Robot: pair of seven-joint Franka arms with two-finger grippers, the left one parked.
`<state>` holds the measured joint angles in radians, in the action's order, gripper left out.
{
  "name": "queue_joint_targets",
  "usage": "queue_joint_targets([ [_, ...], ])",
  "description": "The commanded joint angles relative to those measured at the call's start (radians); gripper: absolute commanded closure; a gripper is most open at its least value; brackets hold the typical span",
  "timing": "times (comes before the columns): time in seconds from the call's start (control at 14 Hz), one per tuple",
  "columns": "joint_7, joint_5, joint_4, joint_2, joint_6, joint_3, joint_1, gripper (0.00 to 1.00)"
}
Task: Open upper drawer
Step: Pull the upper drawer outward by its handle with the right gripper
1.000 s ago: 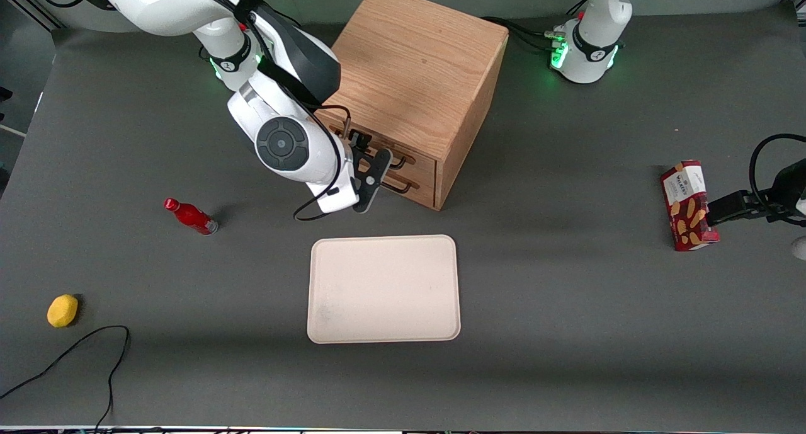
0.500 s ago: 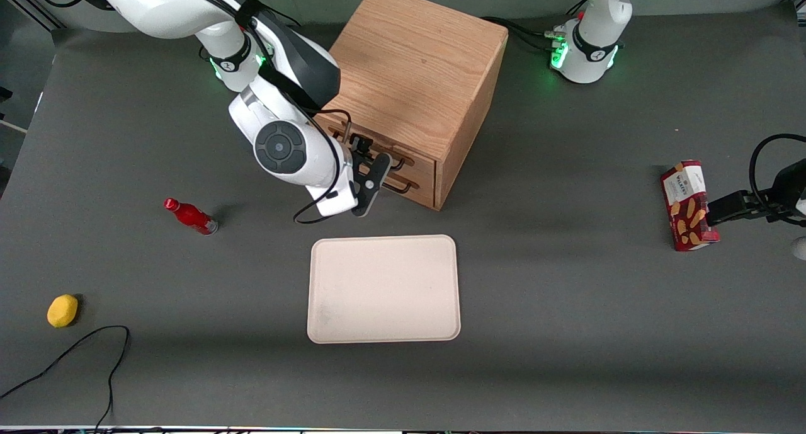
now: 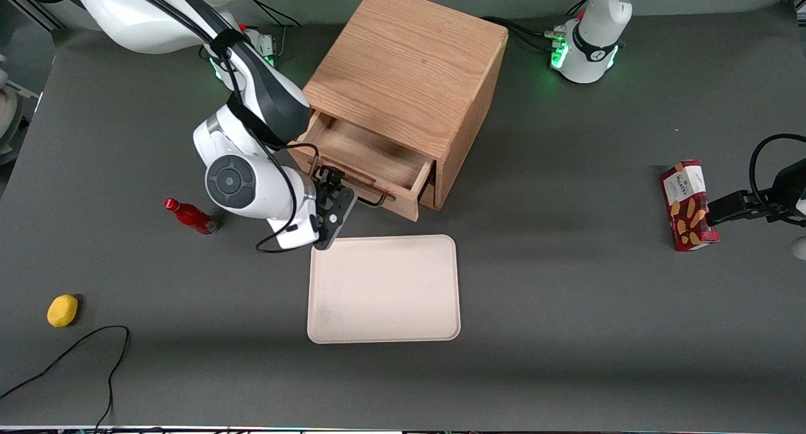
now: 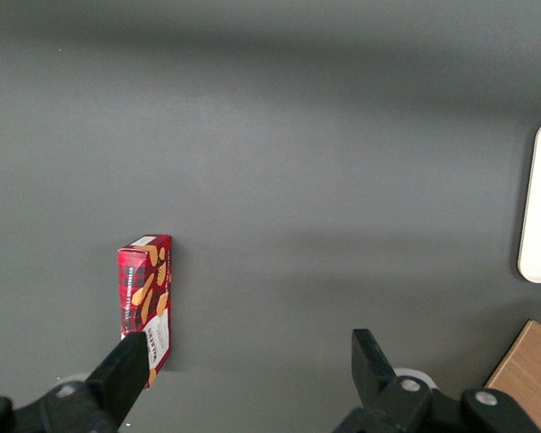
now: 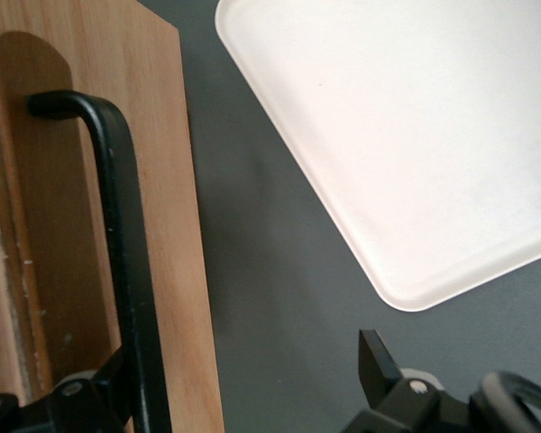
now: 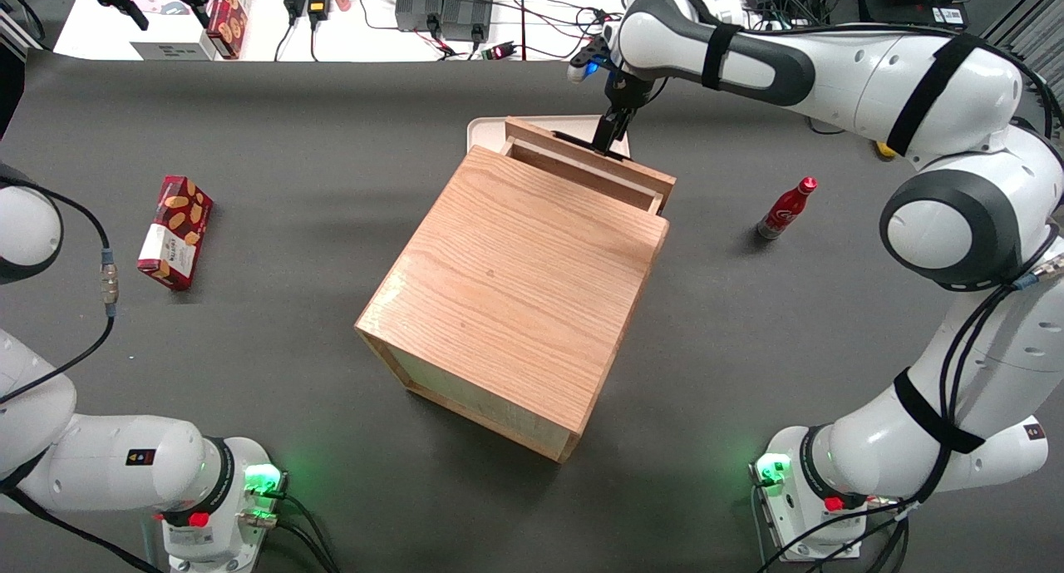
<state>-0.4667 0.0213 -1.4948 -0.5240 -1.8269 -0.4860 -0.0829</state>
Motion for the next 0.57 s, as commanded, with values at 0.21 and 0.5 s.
queue_joint_targets([
  [0.21,-0.038,0.025,0.053,-0.039,-0.127,0.102,-0.006,0.0],
  [0.5,-0.069,0.026,0.097,-0.054,-0.15,0.158,-0.006,0.0],
])
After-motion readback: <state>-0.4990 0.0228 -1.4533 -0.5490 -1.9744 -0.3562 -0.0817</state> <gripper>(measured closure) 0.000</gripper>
